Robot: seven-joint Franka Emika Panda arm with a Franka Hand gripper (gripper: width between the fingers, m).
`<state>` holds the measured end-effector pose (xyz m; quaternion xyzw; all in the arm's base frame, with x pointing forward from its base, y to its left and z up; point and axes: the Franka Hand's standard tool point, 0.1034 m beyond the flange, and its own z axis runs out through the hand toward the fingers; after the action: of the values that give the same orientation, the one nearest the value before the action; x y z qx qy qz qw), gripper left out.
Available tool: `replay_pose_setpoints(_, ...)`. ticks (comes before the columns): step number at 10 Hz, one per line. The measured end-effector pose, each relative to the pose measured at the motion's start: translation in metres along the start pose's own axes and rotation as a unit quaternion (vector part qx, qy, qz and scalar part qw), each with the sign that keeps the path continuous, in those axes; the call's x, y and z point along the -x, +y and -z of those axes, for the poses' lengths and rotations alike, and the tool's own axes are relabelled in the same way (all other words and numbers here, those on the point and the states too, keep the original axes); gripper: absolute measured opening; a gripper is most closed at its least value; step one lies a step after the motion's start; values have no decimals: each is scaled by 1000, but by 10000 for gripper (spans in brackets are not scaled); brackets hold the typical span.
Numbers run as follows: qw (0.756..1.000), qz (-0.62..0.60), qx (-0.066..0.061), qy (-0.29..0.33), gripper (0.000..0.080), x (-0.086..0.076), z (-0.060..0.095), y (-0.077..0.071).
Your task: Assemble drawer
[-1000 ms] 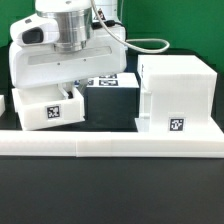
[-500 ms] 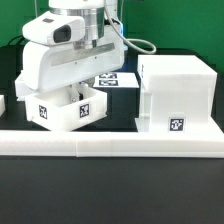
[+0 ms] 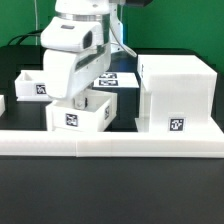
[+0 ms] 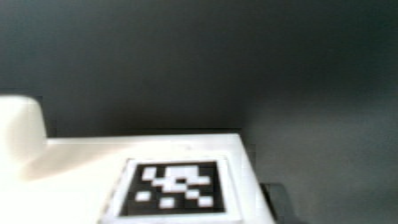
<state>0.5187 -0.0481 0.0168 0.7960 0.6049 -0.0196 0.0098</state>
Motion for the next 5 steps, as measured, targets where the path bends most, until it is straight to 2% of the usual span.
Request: replay_pose_setpoints(5,990,143,1,-16,41,5,-1,1)
